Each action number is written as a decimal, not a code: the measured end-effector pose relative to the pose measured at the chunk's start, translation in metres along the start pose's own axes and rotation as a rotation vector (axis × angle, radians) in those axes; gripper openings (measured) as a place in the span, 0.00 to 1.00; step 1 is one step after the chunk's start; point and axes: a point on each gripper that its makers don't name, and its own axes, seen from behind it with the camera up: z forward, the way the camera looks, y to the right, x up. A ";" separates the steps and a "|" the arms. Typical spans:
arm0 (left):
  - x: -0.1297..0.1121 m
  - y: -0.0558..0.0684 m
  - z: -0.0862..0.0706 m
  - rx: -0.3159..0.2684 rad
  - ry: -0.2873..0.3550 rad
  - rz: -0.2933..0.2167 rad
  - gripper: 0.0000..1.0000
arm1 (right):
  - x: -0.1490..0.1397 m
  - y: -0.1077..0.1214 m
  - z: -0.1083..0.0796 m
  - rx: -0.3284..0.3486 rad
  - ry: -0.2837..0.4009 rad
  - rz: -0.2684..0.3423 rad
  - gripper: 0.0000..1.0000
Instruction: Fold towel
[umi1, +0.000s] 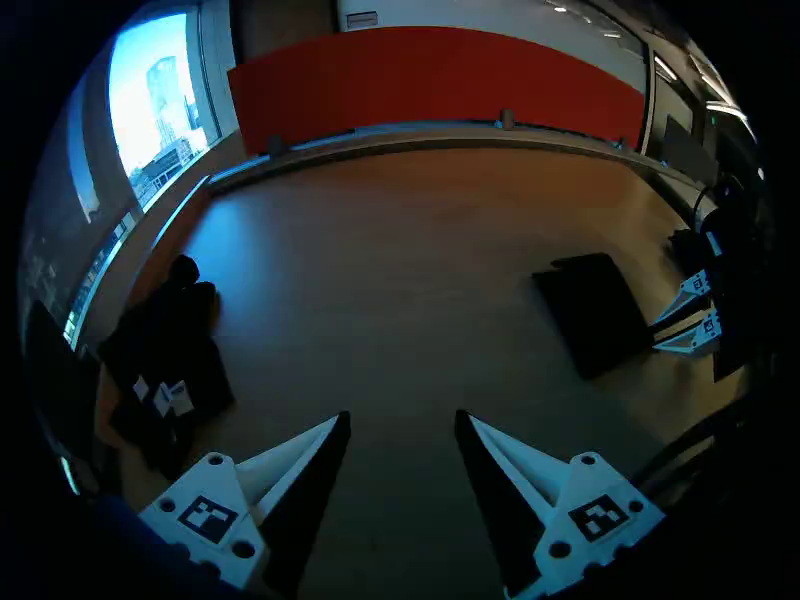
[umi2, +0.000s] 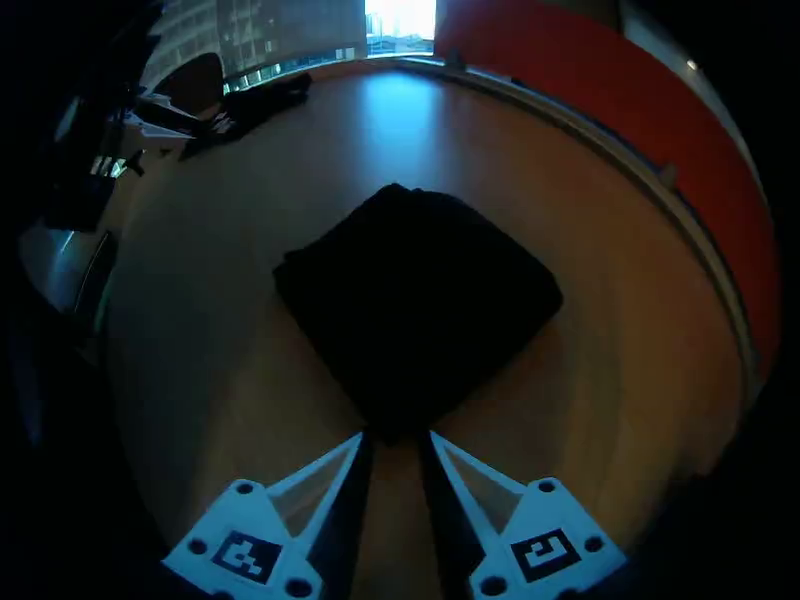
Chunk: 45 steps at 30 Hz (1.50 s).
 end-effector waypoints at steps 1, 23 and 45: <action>0.000 0.000 0.000 0.000 0.000 0.000 0.76 | 0.000 0.000 0.000 0.000 0.000 0.004 0.25; 0.000 -0.001 -0.001 -0.001 0.007 0.001 0.76 | 0.017 0.002 -0.018 -0.010 0.040 -0.001 0.05; 0.029 0.001 -0.014 -0.012 0.089 -0.003 0.76 | 0.157 0.026 -0.085 -0.094 0.225 -0.140 0.05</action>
